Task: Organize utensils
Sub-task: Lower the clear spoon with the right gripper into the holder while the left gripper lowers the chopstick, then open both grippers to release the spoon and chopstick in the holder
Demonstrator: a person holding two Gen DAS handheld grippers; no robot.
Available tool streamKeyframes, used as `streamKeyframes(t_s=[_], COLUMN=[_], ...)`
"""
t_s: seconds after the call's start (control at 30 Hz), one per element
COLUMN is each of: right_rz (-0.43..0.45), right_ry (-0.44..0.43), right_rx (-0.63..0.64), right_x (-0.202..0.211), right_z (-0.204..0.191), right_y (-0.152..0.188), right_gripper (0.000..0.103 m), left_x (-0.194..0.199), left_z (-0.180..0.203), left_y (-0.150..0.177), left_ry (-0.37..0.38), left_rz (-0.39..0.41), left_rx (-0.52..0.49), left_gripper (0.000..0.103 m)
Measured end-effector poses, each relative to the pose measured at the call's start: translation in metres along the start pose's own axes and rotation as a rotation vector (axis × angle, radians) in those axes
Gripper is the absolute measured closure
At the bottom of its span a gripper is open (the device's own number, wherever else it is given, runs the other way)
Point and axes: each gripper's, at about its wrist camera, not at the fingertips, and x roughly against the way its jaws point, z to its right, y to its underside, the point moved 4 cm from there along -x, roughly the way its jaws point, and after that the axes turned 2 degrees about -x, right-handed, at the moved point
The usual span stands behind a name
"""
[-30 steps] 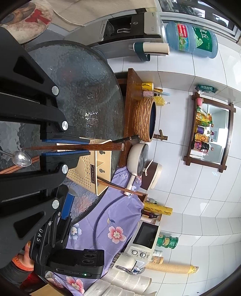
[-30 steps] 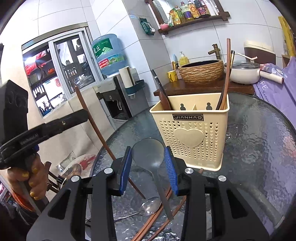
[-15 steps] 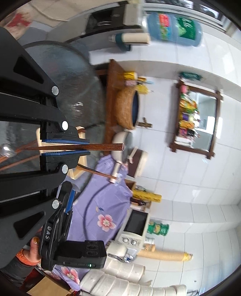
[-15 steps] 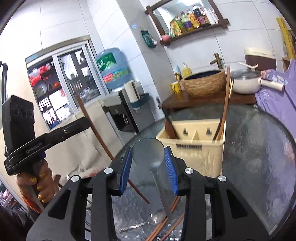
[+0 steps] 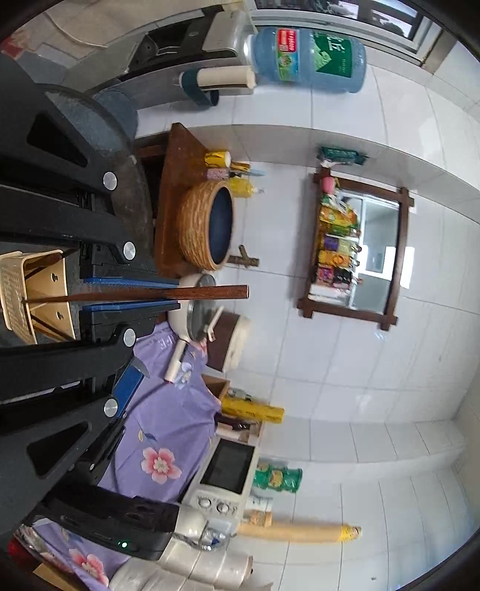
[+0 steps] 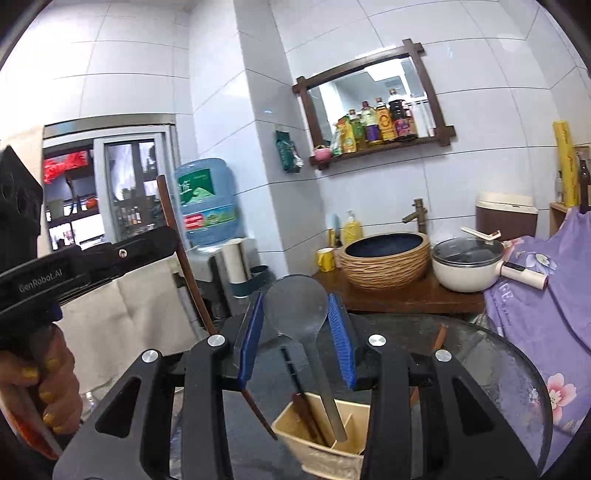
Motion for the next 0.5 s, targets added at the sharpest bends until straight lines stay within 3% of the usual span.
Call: streamKeyframes(t_s=[0.2,0.4,0.5], right_rz=[-0.050,-0.099,-0.148], right_ry=[0.067,0.084,0.096], right_rx=[-0.054,-0.072,-0.070], right_x=[-0.025,-0.037,-0.050], right_z=[0.033,0.045,0.047], right_y=[0.046,0.073,0.089], right_gripper=[0.066,0.066,0.066], left_x=[-0.038,-0.037,-0.036], left_z=[-0.020,-0.021,-0.028], left_y=[0.038,0.039,0.052], left_ry=[-0.036,-0.028,-0.094], left_rz=[-0.058,-0.018,0.050], left_rx=[0.054,0.045,0.063], left_gripper=[0.101,0.101,0.101])
